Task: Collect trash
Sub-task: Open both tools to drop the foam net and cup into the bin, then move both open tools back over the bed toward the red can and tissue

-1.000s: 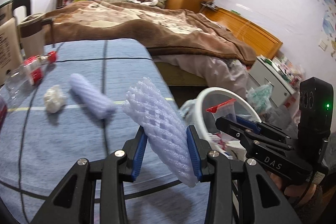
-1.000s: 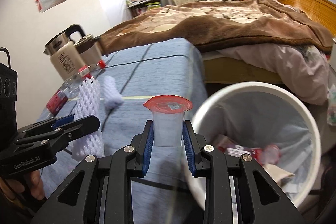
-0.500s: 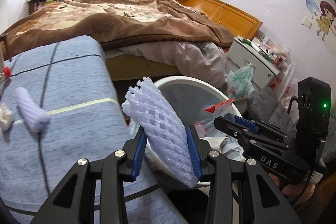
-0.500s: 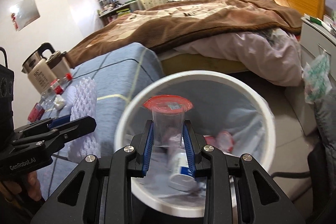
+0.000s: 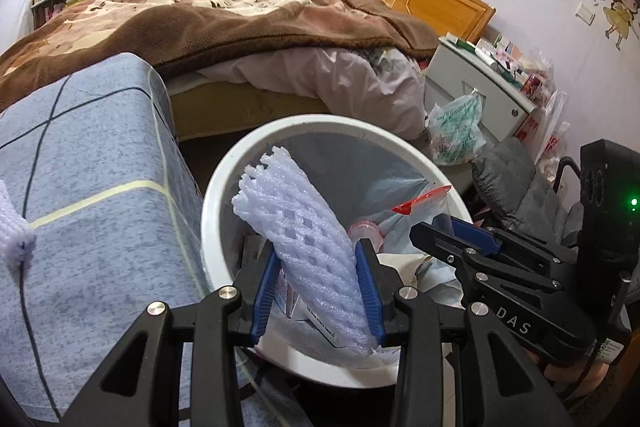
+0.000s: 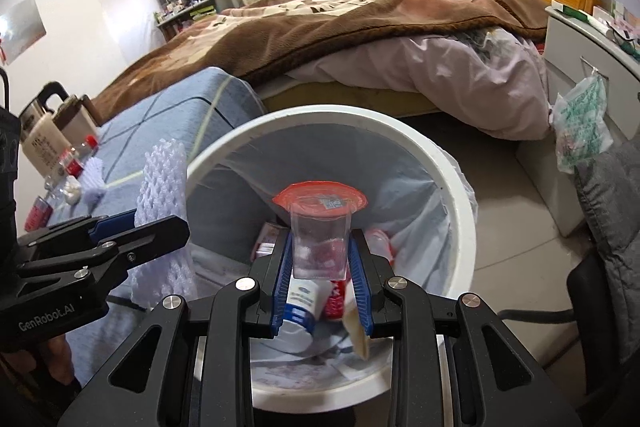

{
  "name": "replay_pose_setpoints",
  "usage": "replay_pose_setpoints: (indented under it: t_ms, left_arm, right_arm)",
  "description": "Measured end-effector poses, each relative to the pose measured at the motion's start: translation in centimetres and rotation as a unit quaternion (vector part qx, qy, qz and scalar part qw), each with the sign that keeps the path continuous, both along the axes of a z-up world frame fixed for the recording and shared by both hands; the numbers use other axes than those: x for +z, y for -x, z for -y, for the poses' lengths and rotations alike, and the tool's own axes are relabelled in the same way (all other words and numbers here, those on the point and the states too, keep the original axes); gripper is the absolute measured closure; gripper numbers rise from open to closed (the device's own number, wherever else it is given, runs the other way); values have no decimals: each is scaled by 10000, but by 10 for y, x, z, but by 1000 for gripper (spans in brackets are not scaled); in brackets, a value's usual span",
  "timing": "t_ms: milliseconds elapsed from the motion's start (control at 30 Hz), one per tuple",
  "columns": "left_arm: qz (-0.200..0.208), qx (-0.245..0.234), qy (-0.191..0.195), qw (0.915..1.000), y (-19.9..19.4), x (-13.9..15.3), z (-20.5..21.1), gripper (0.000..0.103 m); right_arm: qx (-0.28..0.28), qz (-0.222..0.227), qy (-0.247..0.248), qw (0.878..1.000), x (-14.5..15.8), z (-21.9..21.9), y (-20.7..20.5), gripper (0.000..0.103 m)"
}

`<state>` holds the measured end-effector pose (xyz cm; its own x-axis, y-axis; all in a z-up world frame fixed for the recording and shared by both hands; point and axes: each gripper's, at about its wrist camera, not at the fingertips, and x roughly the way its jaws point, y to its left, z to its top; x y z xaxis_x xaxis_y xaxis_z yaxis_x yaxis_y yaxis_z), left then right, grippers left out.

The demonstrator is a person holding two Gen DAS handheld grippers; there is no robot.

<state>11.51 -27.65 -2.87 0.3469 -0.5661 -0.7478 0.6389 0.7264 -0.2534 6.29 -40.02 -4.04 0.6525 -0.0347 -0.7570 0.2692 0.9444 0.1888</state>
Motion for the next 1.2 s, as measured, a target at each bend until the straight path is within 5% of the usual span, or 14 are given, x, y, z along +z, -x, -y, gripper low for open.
replay_pose_setpoints:
  t_ms: [233,500,633,1200]
  left_arm:
    - [-172,-64,-59,9998,-4,-8,9,59]
    - [-256,12,-115,9996,-6,-11,6,42]
    - [-258,29,-78,9996,-6,-10,2,42]
    - [237,399,87,9989,3,17,-42,42]
  right_arm:
    - [-148,-212,9,9997,-11,8,-2,73]
    - [-299,-321,-40,9990,-15,14,-1,70]
    - [-254,-292,-57,9992,-14,10,-1,62]
    - [-73,15,-28,10000,5,-23,5,62]
